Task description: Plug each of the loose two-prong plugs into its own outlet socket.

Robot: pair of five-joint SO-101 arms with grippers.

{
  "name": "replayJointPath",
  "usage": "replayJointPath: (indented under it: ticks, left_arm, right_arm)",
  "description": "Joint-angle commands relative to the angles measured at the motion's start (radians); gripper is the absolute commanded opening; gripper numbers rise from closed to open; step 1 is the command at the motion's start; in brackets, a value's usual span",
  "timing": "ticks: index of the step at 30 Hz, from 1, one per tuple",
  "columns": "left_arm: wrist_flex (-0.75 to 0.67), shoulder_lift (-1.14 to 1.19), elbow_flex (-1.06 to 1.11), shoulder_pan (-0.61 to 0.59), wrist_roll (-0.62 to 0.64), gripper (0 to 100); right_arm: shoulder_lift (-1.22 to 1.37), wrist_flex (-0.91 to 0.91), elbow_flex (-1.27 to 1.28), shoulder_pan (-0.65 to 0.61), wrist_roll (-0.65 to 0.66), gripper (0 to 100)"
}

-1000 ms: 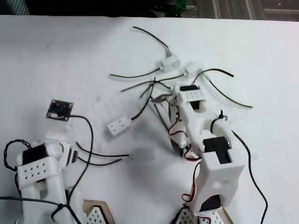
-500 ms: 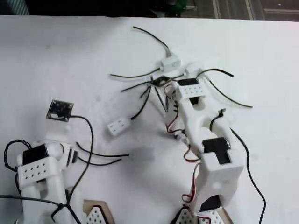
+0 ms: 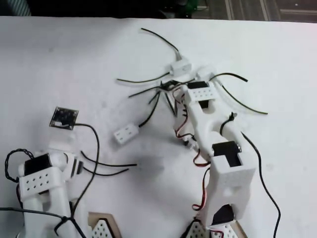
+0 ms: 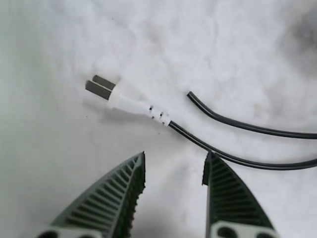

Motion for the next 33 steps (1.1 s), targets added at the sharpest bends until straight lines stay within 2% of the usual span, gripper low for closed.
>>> replayJointPath:
  ticks: [1,6,16,23,33]
  left_arm:
    - [-0.014,-0.019,-0.003,0.002,0.002,20]
    - [-0.014,-0.019,-0.003,0.002,0.002,20]
    - [-0.014,-0.019,-0.003,0.002,0.002,20]
    - [-0.014,-0.019,-0.003,0.002,0.002,20]
    - [-0.014,-0.019,-0.002,0.002,0.002,20]
  right_arm:
    - [-0.005,-0.015,-0.077,0.018,0.0,5.0]
    - [-0.001,0.059,-0.141,0.031,-0.002,13.2]
    - [0.001,0.091,-0.186,0.045,-0.002,11.5]
    - [-0.005,0.232,-0.192,-0.016,0.0,11.4]
    - [0.099,0.176,-0.193,-0.012,-0.002,11.5]
